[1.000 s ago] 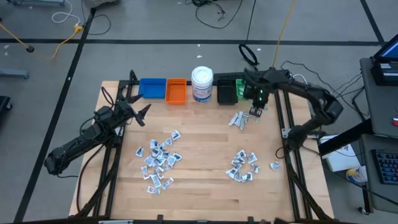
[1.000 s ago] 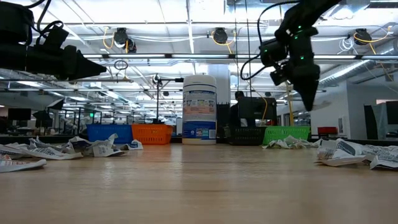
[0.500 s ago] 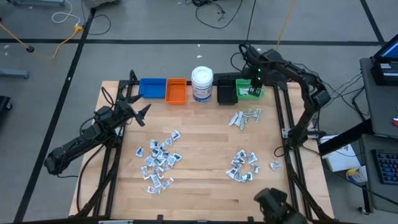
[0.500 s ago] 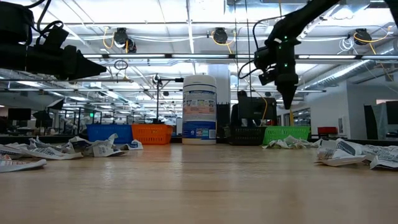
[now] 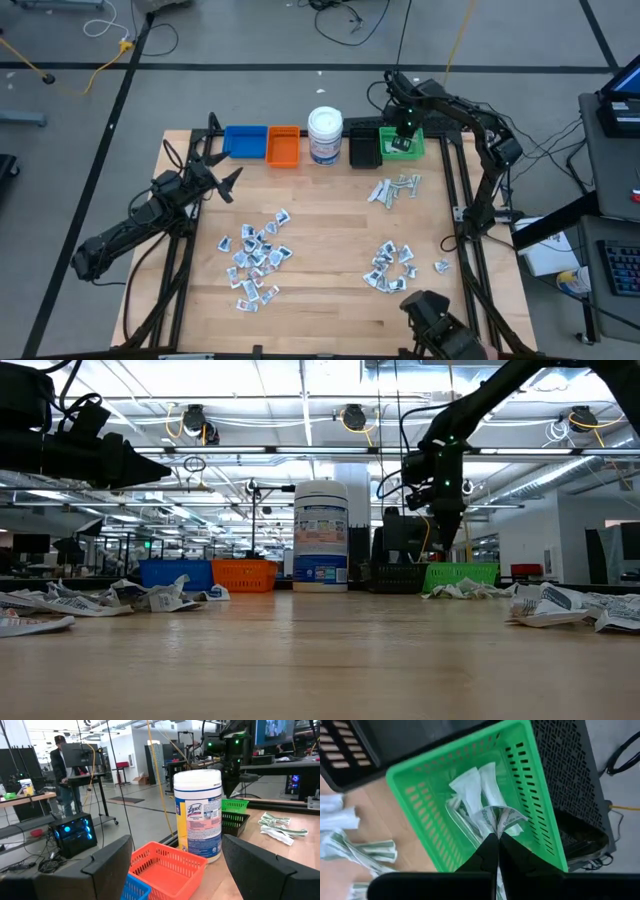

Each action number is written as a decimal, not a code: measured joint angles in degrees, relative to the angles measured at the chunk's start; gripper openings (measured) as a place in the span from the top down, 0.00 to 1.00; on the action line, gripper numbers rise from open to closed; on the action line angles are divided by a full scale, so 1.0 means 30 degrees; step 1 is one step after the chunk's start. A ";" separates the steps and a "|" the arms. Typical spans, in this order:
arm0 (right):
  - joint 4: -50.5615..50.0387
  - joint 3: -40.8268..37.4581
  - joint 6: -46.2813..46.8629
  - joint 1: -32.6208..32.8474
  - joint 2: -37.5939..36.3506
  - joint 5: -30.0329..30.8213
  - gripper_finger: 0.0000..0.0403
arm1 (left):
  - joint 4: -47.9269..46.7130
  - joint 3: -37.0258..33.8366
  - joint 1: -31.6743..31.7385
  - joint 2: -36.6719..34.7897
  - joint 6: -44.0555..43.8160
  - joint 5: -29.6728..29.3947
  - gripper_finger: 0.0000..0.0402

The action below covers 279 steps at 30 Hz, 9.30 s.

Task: Pick & Place First Aid Supplies
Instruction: Put the bandage into the green bin

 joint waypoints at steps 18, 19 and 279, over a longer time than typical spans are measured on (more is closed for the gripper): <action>0.1975 -0.1442 -0.1543 0.0106 -0.0031 -0.0341 0.79 | 0.0000 0.0007 0.0005 0.0000 0.0000 -0.0007 0.23; 0.1970 -0.1442 -0.1538 0.0106 -0.0058 -0.0343 0.76 | 0.0000 0.0007 0.0007 -0.0007 0.0000 -0.0007 0.23; 0.0372 -1.1149 0.5657 0.6612 -0.6786 0.0549 1.00 | 0.0003 0.0007 0.0003 -0.0007 0.0000 0.0000 0.23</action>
